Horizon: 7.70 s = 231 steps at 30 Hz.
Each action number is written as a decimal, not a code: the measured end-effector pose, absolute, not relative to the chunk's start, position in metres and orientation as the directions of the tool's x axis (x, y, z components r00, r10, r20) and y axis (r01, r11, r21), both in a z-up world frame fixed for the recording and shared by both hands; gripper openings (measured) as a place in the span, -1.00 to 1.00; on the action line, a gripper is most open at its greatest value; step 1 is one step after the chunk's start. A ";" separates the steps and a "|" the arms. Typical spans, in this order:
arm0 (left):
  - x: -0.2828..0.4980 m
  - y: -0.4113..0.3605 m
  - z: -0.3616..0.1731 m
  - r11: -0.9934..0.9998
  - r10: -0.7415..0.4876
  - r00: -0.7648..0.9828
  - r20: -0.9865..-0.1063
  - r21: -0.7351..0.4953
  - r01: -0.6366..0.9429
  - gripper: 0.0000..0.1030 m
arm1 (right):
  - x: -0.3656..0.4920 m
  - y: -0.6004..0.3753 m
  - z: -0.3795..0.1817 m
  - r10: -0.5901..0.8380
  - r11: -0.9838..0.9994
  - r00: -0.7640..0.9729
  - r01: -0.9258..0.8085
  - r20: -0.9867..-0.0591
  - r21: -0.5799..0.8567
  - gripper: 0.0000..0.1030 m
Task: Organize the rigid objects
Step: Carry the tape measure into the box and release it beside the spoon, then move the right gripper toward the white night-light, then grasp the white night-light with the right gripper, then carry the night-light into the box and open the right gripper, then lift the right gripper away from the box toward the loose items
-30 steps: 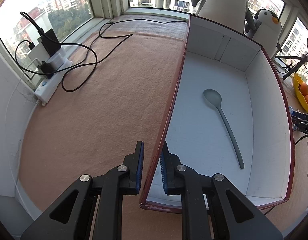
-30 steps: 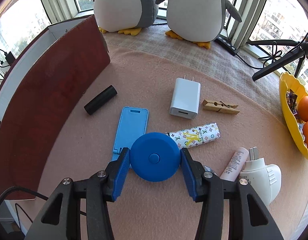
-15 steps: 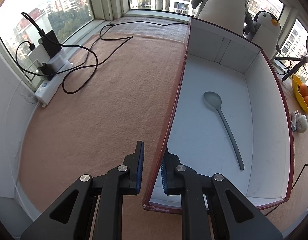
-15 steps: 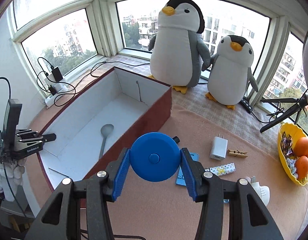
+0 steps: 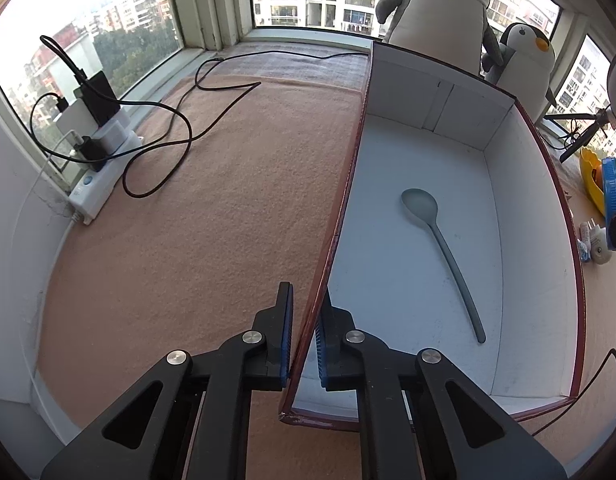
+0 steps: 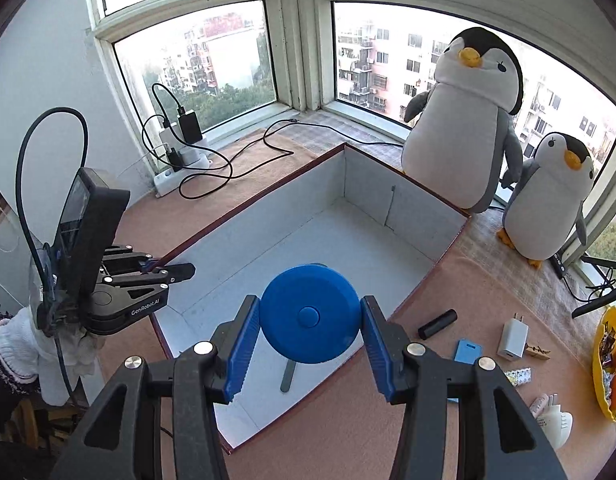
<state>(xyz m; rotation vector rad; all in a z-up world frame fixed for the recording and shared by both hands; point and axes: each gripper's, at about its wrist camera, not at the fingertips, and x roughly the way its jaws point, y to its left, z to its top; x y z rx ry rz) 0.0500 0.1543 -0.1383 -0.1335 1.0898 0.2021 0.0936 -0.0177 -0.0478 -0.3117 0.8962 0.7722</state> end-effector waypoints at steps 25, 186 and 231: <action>0.049 0.157 -0.139 0.975 0.083 0.462 -0.883 -0.024 -0.221 -0.84 | 0.096 0.032 -0.087 0.398 0.668 0.330 -0.744 -0.856 0.023 -0.10; 0.059 0.155 -0.135 0.978 0.095 0.457 -0.885 -0.004 -0.210 -0.81 | 0.108 0.005 -0.073 0.374 0.708 0.406 -0.706 -0.834 -0.026 -0.12; 0.059 0.155 -0.137 0.977 0.107 0.454 -0.885 0.009 -0.212 -0.84 | 0.123 -0.084 -0.068 0.358 0.828 0.492 -0.560 -0.793 0.026 0.44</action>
